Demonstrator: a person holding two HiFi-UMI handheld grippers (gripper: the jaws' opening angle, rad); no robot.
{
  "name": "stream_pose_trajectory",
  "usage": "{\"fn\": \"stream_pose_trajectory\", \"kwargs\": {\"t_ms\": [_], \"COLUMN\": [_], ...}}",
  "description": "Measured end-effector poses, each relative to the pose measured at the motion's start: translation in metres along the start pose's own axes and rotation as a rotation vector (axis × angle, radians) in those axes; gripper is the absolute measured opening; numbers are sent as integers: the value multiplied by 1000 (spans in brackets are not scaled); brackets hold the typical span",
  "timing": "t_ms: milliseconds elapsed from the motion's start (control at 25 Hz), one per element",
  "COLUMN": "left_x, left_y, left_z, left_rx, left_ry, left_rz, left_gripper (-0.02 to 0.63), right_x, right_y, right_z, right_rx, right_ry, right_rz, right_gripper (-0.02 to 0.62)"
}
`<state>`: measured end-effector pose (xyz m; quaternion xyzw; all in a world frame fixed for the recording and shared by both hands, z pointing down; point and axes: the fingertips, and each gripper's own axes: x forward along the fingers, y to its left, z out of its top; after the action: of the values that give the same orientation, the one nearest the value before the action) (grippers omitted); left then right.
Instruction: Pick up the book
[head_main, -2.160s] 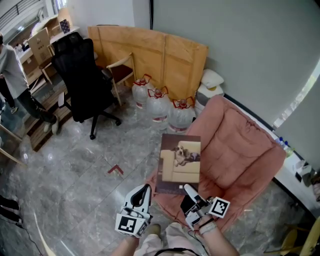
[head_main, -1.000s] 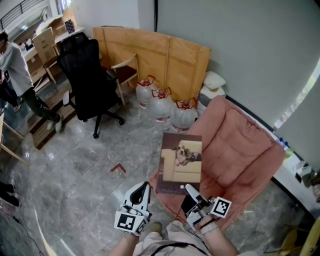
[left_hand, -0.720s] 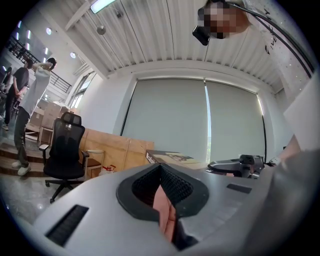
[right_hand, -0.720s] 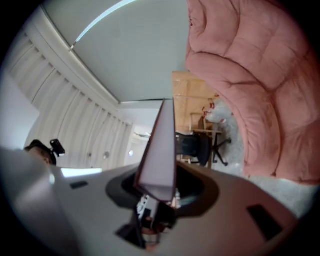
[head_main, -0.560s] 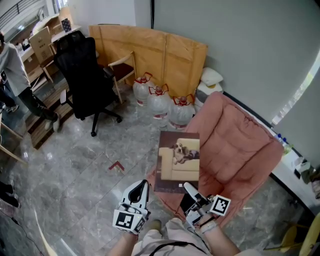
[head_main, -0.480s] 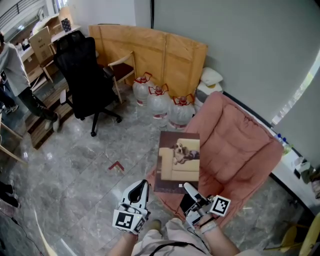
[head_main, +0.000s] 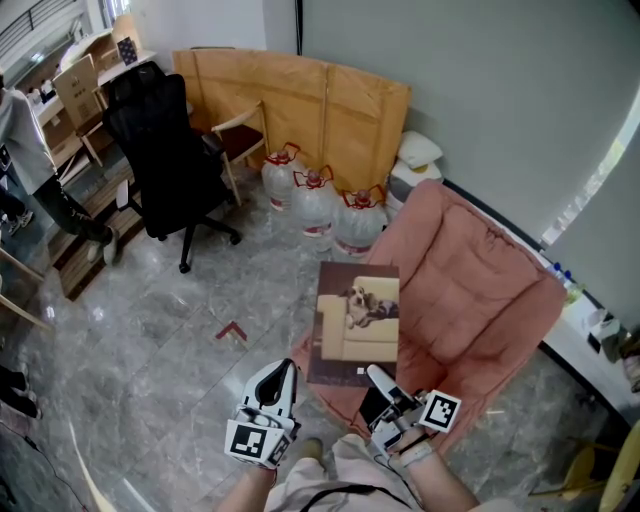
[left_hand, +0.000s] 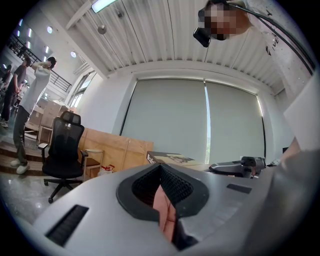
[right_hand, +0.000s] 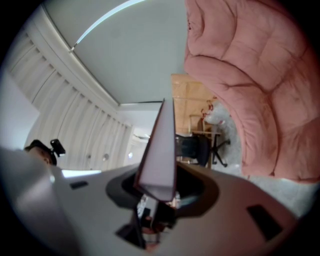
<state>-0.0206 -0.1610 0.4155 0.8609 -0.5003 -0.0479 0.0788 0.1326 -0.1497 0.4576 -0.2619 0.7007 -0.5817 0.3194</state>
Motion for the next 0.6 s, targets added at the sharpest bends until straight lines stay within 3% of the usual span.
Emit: {"fn": "stream_pose_trajectory", "kwargs": {"t_ms": [600], "left_x": [3], "left_y": [0], "left_z": [-5], "left_rx": [-7], "left_ry": [11], "left_rz": [-7], "left_gripper": [21], "right_x": [-5], "right_y": [-4], "right_z": [5], "right_rx": [19], "right_ry": [-28], "right_rz": [-3], "right_gripper": [158]}}
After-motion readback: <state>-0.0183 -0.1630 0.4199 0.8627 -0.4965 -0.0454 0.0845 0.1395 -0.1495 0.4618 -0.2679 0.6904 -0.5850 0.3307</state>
